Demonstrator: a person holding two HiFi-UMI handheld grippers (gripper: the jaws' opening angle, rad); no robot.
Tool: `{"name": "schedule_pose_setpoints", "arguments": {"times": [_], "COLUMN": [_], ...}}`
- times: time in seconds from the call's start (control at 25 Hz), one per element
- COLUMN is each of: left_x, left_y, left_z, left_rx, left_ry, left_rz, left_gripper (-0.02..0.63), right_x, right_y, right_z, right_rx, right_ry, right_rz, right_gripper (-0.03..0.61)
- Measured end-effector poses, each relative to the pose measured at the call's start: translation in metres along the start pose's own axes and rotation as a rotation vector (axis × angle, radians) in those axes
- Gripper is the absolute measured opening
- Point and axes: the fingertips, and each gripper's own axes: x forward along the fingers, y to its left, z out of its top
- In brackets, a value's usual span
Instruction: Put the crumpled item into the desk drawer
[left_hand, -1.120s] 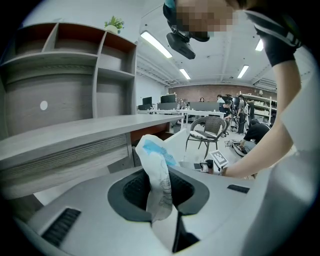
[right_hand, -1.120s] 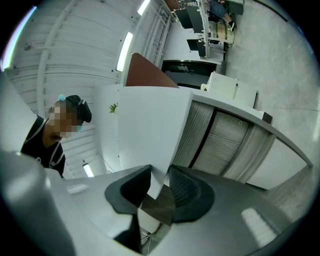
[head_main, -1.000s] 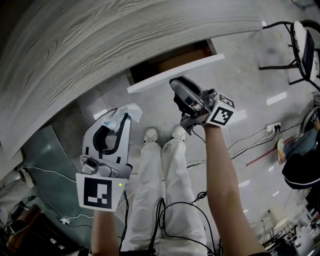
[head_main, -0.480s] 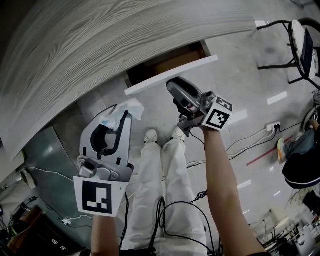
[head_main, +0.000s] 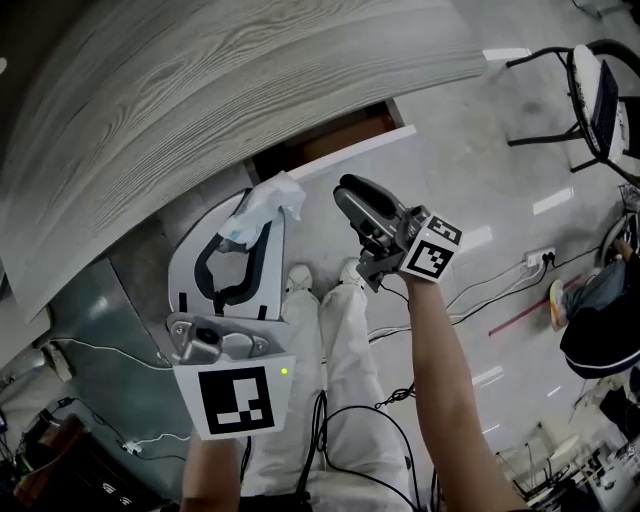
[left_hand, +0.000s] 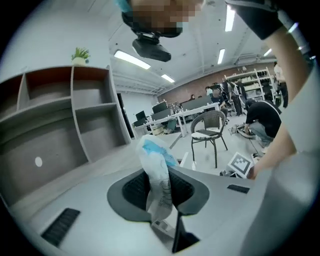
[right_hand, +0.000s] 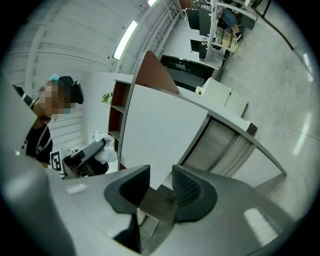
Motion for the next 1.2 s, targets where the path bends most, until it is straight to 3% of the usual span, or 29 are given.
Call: {"name": "schedule_pose_setpoints", "arguments": {"times": [0.36,0.56,0.92,1.2], "left_x": [0.023,0.041,0.061,0.065], "left_y": [-0.012,-0.023,-0.030,-0.037], "left_z": [0.016,0.016,0.006,0.000], "left_rx": [0.323,0.457,0.532,0.493], "left_ry": [0.051,0.104,0.202,0.227], "left_rz": [0.104,0.096,0.069,-0.006], "left_gripper": [0.071,0.071,0.082,0.206], "right_x": [0.000,-0.003,-0.010,-0.008], "right_y": [0.016,0.016,0.017,0.016], "right_z": [0.007,0.011,0.016,0.021], "right_rx": [-0.008,0.000,0.011,0.008], "right_ry": [0.010,0.022,0.029,0.029], "right_rz": [0.005,0.004,0.003,0.005], "right_gripper": [0.133,0.129,0.129,0.129]}}
